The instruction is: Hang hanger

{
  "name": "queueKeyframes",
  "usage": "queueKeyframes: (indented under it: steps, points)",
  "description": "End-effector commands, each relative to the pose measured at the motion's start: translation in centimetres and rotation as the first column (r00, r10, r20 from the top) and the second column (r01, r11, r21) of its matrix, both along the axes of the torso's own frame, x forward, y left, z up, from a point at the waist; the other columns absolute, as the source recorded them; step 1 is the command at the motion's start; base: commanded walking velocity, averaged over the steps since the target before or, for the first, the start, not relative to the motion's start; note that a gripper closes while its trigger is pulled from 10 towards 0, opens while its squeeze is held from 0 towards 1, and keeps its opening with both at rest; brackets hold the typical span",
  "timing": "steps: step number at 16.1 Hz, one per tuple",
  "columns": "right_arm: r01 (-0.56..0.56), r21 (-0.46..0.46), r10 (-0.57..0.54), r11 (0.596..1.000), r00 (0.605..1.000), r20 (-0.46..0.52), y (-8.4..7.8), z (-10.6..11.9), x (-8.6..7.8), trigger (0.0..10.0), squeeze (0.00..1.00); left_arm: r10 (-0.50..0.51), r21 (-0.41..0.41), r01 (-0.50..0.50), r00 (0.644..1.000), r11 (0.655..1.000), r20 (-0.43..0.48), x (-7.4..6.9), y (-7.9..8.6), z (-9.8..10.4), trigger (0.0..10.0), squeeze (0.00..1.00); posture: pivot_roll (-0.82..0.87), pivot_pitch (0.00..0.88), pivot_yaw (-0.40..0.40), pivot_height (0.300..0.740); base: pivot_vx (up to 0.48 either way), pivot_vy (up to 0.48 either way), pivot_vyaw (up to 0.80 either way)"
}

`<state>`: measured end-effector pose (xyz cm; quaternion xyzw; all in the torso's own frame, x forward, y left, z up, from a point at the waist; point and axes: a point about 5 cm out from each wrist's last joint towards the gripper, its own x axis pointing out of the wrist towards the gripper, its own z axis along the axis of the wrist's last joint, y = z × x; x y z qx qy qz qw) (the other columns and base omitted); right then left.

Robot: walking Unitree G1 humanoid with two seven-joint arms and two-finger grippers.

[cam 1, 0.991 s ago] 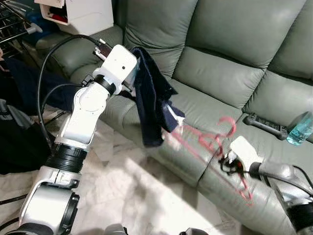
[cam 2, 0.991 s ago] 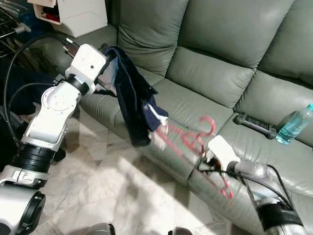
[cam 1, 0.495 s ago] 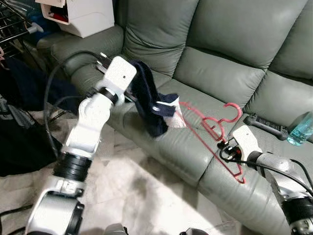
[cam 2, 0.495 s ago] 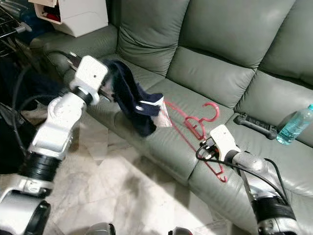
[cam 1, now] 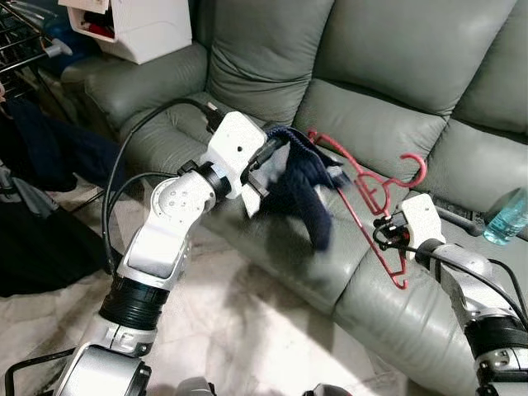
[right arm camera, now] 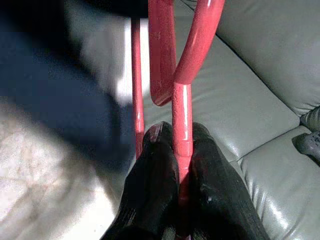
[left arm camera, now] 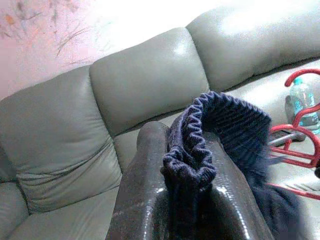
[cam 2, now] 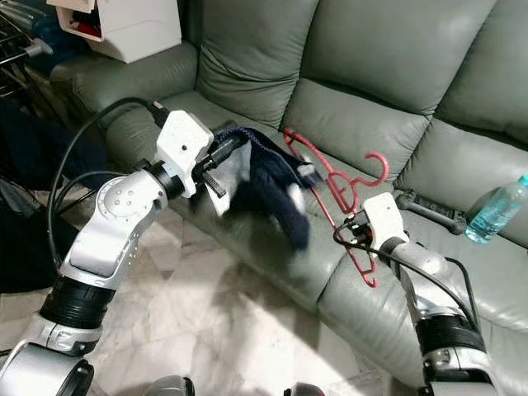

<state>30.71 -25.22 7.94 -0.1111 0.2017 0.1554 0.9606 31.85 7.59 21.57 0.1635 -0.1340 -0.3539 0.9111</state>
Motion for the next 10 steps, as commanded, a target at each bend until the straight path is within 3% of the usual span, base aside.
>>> queueKeyframes:
  steps: [1, 2, 4, 5, 6, 7, 8, 9, 10]
  points:
    - [-0.029, 0.058, 0.030, 0.998, 0.999, -0.021, 0.4, 0.1, -0.1, 10.0, 0.00, 0.053, 0.004, -0.054, 0.998, 0.999, 0.045, 0.3, 0.5, 0.7, 10.0, 0.00, -0.08, 0.032, 0.028, 0.740, 0.000, 0.000, 0.00]
    - [-0.088, 0.093, 0.093, 0.992, 0.994, -0.050, 0.8, -0.2, -0.7, 10.0, 0.00, 0.124, 0.000, -0.124, 0.990, 0.992, 0.064, 1.0, 1.1, 0.9, 10.0, 0.00, -0.08, 0.033, 0.029, 0.740, 0.000, 0.000, 0.00]
    - [-0.079, 0.077, 0.083, 0.994, 0.995, -0.048, 0.6, -0.5, -1.2, 10.0, 0.00, 0.158, 0.012, -0.159, 0.985, 0.987, 0.064, 1.4, 1.5, 0.8, 10.0, 0.00, -0.09, 0.035, 0.033, 0.740, 0.000, 0.000, 0.00]
    - [-0.057, 0.080, 0.060, 0.995, 0.997, -0.039, 0.4, -0.5, -1.2, 8.2, 0.00, 0.189, 0.015, -0.191, 0.980, 0.982, 0.059, 1.6, 1.8, 0.7, 10.0, 0.00, -0.09, 0.035, 0.034, 0.740, 0.000, 0.000, 0.00]
    - [-0.039, 0.091, 0.041, 0.995, 0.999, -0.023, 0.3, -0.4, -1.1, 0.0, 0.00, 0.257, 0.034, -0.259, 0.965, 0.965, 0.053, 2.2, 2.4, 0.4, 10.0, 0.00, -0.09, 0.036, 0.036, 0.740, 0.000, 0.000, 0.00]
    - [-0.029, 0.088, 0.031, 0.996, 0.999, -0.015, 0.4, -0.4, -1.1, 1.5, 0.00, 0.297, 0.012, -0.298, 0.954, 0.955, 0.046, 2.5, 2.9, 0.5, 10.0, 0.00, -0.09, 0.036, 0.037, 0.740, 0.000, 0.000, 0.00]
    - [-0.027, 0.082, 0.029, 0.996, 0.999, -0.015, 0.4, -0.3, -1.1, 6.9, 0.00, 0.328, -0.002, -0.328, 0.944, 0.945, 0.048, 2.8, 3.3, 0.6, 10.0, 0.00, -0.09, 0.036, 0.037, 0.740, 0.000, 0.000, 0.00]
    - [-0.028, 0.090, 0.028, 0.996, 1.000, -0.001, 0.4, -0.1, -1.1, 10.0, 0.00, 0.369, -0.004, -0.369, 0.928, 0.929, 0.053, 3.2, 3.8, 0.7, 10.0, 0.00, -0.08, 0.035, 0.036, 0.740, 0.000, 0.000, 0.00]
    - [-0.028, 0.093, 0.027, 0.995, 1.000, 0.011, 0.5, 0.1, -1.0, 10.0, 0.00, 0.390, -0.009, -0.390, 0.919, 0.921, 0.057, 3.3, 4.0, 0.8, 10.0, 0.00, -0.08, 0.035, 0.036, 0.740, 0.000, 0.000, 0.00]
